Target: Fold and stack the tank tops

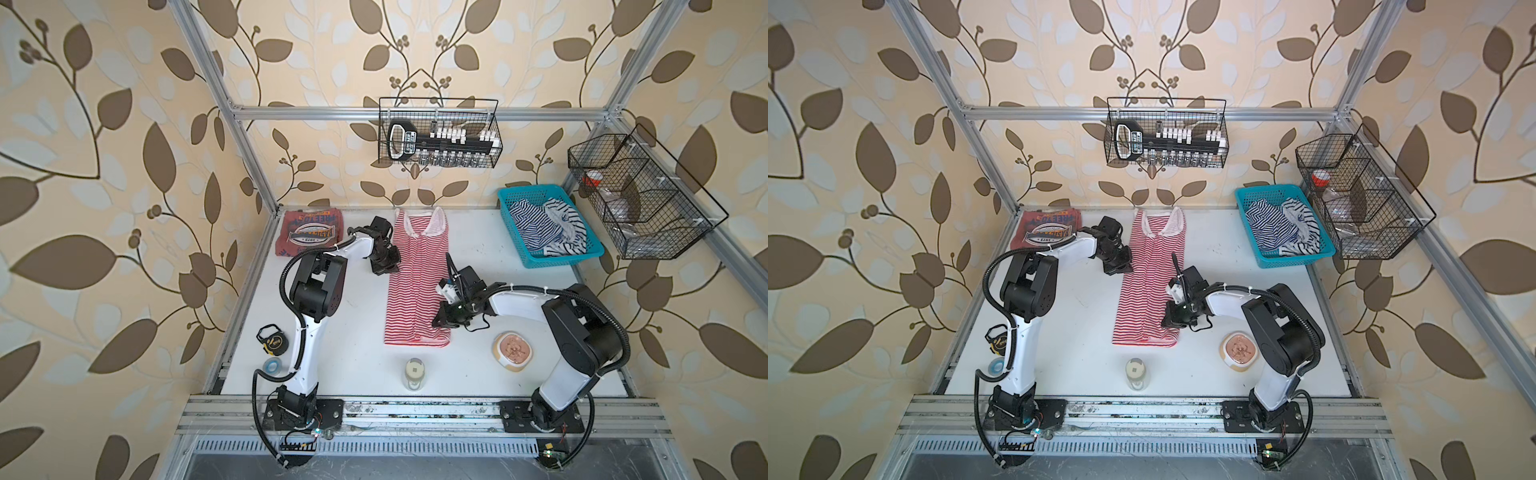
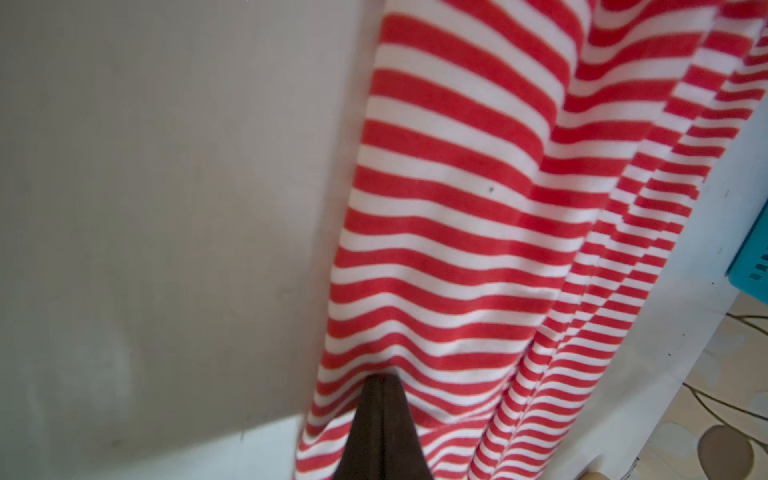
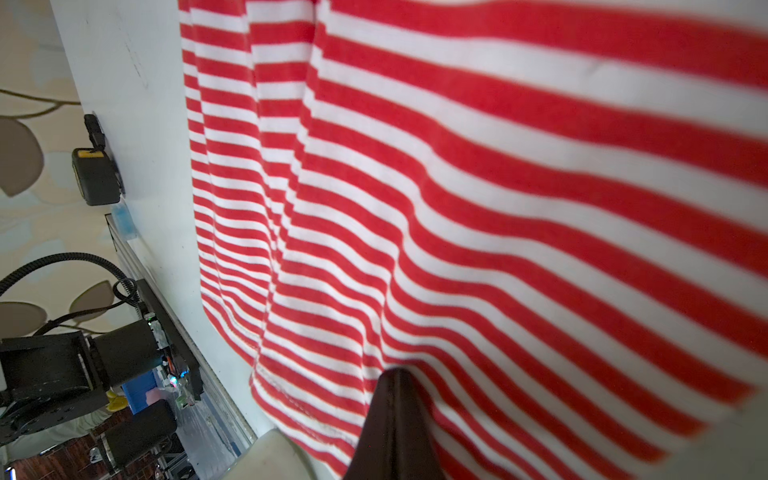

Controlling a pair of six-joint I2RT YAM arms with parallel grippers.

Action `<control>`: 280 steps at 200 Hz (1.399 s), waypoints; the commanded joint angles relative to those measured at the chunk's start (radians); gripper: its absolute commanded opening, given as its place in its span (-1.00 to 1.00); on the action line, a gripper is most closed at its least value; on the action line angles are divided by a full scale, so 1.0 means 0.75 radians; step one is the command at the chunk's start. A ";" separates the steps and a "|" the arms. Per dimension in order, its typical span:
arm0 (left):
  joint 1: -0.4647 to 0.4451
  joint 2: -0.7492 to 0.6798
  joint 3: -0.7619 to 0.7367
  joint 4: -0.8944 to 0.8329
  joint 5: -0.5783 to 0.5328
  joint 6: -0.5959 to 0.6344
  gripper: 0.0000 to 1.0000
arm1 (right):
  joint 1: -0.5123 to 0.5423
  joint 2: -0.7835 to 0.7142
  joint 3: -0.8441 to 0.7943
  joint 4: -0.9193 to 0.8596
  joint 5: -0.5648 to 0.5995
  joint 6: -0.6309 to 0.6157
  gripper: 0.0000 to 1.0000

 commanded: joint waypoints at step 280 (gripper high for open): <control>-0.111 -0.777 -1.019 -0.022 0.087 0.005 -0.07 | 0.004 -0.396 -0.342 0.012 0.149 0.313 0.05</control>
